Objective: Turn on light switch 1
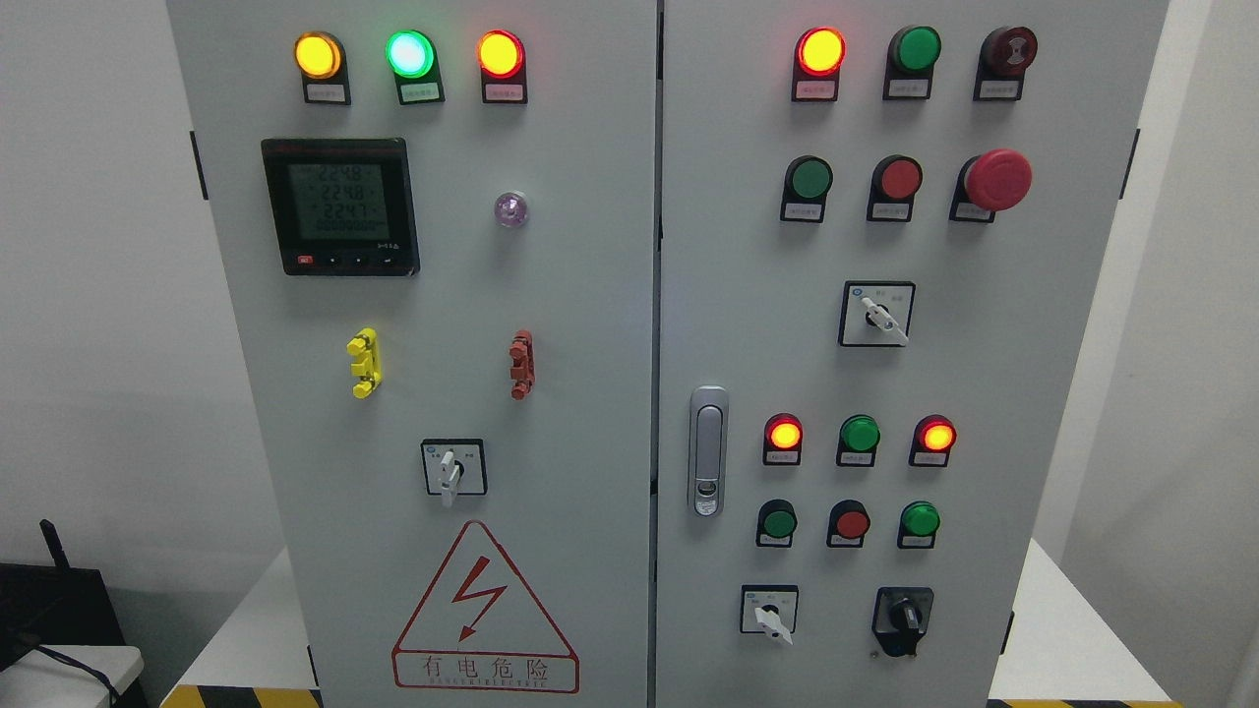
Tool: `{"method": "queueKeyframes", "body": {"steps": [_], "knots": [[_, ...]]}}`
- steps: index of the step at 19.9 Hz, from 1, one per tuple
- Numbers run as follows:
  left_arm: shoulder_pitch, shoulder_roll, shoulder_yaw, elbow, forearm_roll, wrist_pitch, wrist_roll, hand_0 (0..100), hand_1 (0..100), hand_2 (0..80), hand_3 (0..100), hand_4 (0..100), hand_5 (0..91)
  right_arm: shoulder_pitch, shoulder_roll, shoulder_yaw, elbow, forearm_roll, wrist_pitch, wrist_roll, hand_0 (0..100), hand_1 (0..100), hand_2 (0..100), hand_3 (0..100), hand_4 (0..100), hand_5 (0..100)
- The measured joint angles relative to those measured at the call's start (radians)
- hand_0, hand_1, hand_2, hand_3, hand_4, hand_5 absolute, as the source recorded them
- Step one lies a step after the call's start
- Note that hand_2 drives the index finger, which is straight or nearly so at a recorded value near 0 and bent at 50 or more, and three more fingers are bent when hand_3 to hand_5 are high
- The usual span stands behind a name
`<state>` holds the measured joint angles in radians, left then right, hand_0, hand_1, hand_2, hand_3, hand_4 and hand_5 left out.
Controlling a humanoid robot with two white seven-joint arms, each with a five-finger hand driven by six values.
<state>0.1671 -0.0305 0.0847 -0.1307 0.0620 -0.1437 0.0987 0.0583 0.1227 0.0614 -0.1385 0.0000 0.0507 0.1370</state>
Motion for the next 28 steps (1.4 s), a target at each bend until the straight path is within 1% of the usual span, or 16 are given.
{"method": "queueKeyframes", "body": {"steps": [2,5,8,14,16,20,21,22,24,28], "knots": [[0.015,0.005,0.038,-0.034,-0.003,0.000,-0.002,39,5,0.0,0,1,0.0,0.000,0.000,0.000,0.000,0.000,0.000,0.000,12,39,0,0,0,0],[0.042,0.011,0.096,-0.091,-0.005,-0.001,-0.041,40,5,0.0,0,2,0.0,0.000,0.000,0.000,0.000,0.000,0.000,0.000,12,39,0,0,0,0],[0.064,0.016,0.163,-0.164,-0.008,-0.004,-0.058,40,5,0.0,1,3,0.0,0.000,0.000,0.000,0.000,0.000,0.000,0.000,12,39,0,0,0,0],[0.092,0.022,0.322,-0.354,-0.042,0.006,-0.066,41,5,0.0,5,5,0.0,0.000,0.000,0.000,0.000,0.000,0.000,0.000,12,39,0,0,0,0],[0.100,0.023,0.376,-0.433,-0.049,0.008,-0.070,42,5,0.0,8,10,0.0,0.000,0.000,0.000,0.000,0.000,0.000,0.000,12,39,0,0,0,0],[0.109,0.025,0.467,-0.596,-0.056,-0.004,-0.081,43,5,0.0,11,12,0.0,0.000,0.000,0.000,0.000,0.000,0.000,0.000,12,39,0,0,0,0],[0.111,0.026,0.487,-0.641,-0.057,-0.006,-0.083,43,5,0.0,13,14,0.0,0.000,0.000,0.000,0.000,0.000,0.000,0.000,12,39,0,0,0,0],[0.111,0.026,0.504,-0.685,-0.058,-0.009,-0.084,43,5,0.0,13,14,0.0,0.000,0.000,0.000,0.000,0.000,0.000,0.000,12,39,0,0,0,0],[0.113,0.027,0.536,-0.780,-0.059,-0.015,-0.085,44,4,0.0,18,21,0.0,0.000,0.000,0.000,0.000,0.000,0.000,0.000,12,39,0,0,0,0],[0.112,0.028,0.585,-0.982,-0.061,-0.054,-0.085,44,4,1.3,21,25,0.0,0.000,0.000,0.000,0.000,0.000,0.000,0.000,12,39,0,0,0,0]]}}
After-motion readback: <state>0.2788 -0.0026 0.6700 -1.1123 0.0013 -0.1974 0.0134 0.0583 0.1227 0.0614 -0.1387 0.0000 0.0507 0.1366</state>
